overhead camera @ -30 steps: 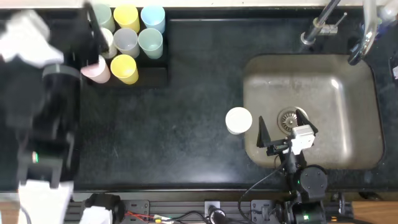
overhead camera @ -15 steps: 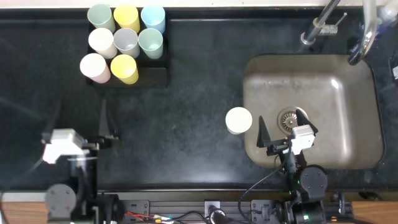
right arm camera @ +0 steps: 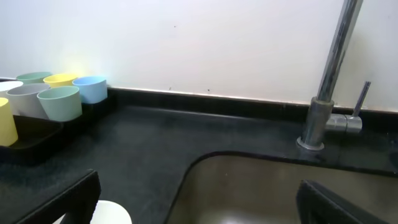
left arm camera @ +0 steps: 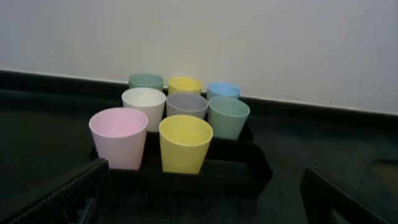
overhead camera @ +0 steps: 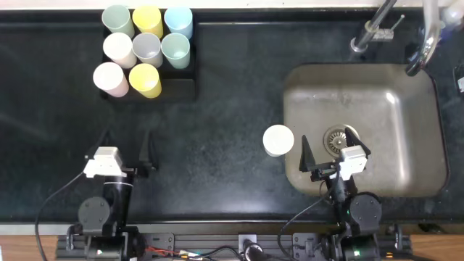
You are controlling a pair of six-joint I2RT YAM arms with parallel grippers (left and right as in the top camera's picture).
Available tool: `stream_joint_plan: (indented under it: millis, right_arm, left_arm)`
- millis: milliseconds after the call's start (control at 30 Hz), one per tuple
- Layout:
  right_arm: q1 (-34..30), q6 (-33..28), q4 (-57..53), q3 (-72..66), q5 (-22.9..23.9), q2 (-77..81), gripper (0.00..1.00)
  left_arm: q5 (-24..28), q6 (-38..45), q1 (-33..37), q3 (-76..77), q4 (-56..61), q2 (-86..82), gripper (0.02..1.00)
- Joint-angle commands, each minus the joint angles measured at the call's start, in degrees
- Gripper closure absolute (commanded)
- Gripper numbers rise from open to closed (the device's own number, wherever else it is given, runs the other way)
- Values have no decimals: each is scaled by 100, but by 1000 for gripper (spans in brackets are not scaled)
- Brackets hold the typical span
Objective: Store Cups
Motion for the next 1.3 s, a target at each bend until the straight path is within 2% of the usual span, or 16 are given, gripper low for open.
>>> stream_joint_plan:
  millis: [33,1300]
  right_arm:
    - [-2,24,35,-76,4,-52,3]
    - [-2,24,35,-76,4,-52,3]
  left_arm:
    - [186,-85,-22,-4,-413,-68,18]
    - [184,-85,-22,-4,-450,-68,18]
